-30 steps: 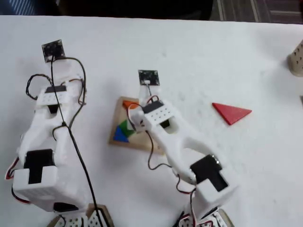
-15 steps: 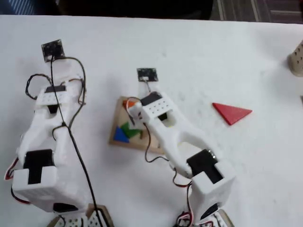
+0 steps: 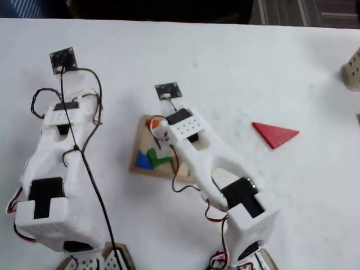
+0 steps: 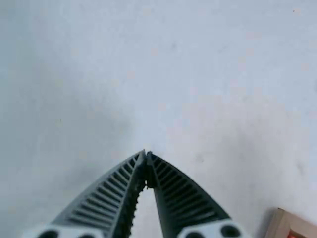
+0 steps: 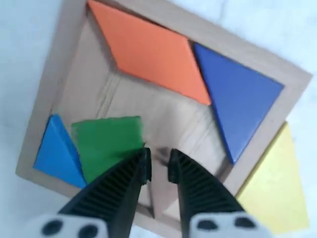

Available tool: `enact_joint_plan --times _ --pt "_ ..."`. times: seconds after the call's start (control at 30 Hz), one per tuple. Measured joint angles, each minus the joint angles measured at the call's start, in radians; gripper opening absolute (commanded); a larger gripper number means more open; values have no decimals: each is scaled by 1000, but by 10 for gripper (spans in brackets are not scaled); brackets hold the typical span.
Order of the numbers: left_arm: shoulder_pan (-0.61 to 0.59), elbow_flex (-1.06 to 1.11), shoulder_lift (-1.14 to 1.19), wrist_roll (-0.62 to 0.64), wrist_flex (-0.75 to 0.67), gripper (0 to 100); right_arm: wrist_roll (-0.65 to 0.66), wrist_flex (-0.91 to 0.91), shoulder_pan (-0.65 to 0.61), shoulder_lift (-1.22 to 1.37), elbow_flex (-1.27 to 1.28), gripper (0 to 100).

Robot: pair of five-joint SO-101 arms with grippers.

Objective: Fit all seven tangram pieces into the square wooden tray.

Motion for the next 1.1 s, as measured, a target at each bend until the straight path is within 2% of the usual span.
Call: enact_joint_plan --times 0.4,0.87,1.1 --pt "0 0 0 0 -9 23 121 11 0 -25 -3 18" --pt "0 0 0 0 -12 23 166 49 69 -399 198 18" --pt "0 0 0 0 -12 23 216 44 -49 -404 336 18"
